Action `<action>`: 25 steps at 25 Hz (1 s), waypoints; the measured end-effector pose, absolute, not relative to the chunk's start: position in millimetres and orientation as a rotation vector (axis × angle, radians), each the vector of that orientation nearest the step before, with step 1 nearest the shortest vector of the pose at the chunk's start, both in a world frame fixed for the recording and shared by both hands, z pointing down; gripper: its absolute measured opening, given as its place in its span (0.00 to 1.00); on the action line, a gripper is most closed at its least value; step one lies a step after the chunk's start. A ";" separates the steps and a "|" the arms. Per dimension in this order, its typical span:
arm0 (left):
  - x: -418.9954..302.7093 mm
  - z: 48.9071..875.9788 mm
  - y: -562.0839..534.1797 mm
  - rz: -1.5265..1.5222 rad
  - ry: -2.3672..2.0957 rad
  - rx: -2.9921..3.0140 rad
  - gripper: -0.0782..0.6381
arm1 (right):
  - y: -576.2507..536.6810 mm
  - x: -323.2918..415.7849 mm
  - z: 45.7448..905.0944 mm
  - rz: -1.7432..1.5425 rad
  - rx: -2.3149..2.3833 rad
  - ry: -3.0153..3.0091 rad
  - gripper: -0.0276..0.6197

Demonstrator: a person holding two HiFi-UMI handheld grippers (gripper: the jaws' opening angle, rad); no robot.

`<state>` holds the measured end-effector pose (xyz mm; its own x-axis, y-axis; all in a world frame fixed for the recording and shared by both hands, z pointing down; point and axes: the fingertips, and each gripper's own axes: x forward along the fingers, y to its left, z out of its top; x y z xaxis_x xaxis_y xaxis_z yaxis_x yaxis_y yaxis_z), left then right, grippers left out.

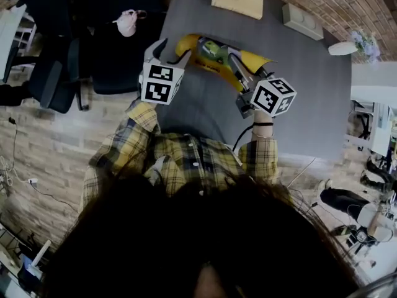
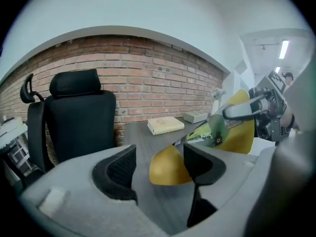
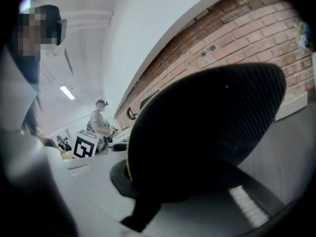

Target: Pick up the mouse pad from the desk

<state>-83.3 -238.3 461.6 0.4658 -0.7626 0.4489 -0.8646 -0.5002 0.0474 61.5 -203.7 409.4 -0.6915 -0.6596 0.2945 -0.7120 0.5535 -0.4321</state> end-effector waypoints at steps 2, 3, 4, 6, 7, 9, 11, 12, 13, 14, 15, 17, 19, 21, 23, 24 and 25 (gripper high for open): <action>-81.0 450.2 -235.8 0.507 -1.393 2.469 0.53 | -202.5 70.4 393.8 0.721 1.257 -2.684 0.06; -80.1 444.4 -234.2 0.487 -1.391 2.478 0.53 | -201.4 74.7 385.9 0.678 1.291 -2.686 0.06; -79.7 438.2 -232.6 0.470 -1.392 2.488 0.53 | -200.0 78.7 378.0 0.636 1.326 -2.687 0.06; -79.4 424.9 -229.7 0.436 -1.398 2.510 0.53 | -196.5 86.3 362.8 0.545 1.393 -2.677 0.06; -79.3 417.7 -228.5 0.418 -1.403 2.520 0.52 | -194.7 89.9 355.5 0.496 1.426 -2.666 0.06; -79.1 402.5 -225.7 0.379 -1.414 2.544 0.52 | -190.8 95.7 342.2 0.390 1.487 -2.636 0.06; -79.4 388.6 -221.9 0.343 -1.422 2.566 0.48 | -186.3 98.9 331.4 0.272 1.538 -2.591 0.06; -79.5 382.1 -220.0 0.326 -1.428 2.577 0.47 | -184.1 99.5 326.9 0.213 1.558 -2.567 0.06; -79.5 376.1 -218.4 0.310 -1.436 2.589 0.45 | -182.1 99.9 322.9 0.157 1.575 -2.543 0.06; -79.2 370.5 -217.0 0.297 -1.444 2.601 0.43 | -180.5 100.1 319.1 0.105 1.589 -2.521 0.06; -78.8 365.3 -215.8 0.286 -1.451 2.612 0.41 | -179.1 100.3 315.4 0.059 1.602 -2.501 0.06; -77.8 356.2 -213.1 0.267 -1.458 2.632 0.39 | -176.3 100.2 308.1 -0.016 1.625 -2.469 0.06; -77.8 349.0 -210.2 0.249 -1.465 2.648 0.36 | -173.2 99.2 302.1 -0.070 1.639 -2.450 0.06; -78.1 343.2 -207.1 0.235 -1.474 2.659 0.34 | -170.4 98.5 298.3 -0.095 1.647 -2.444 0.06; -77.5 337.1 -204.5 0.220 -1.481 2.674 0.31 | -168.3 98.6 296.0 -0.090 1.659 -2.451 0.06; -76.8 334.3 -203.4 0.212 -1.480 2.682 0.30 | -167.7 98.9 295.3 -0.083 1.666 -2.455 0.06; -76.2 331.8 -202.3 0.204 -1.480 2.688 0.29 | -167.3 99.3 294.8 -0.079 1.671 -2.458 0.06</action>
<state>-76.2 -202.3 331.8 0.5287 -0.8358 0.1479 -0.8446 -0.5353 -0.0059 99.3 -167.3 294.8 -0.3586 -0.9271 0.1090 -0.9182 0.3713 0.1377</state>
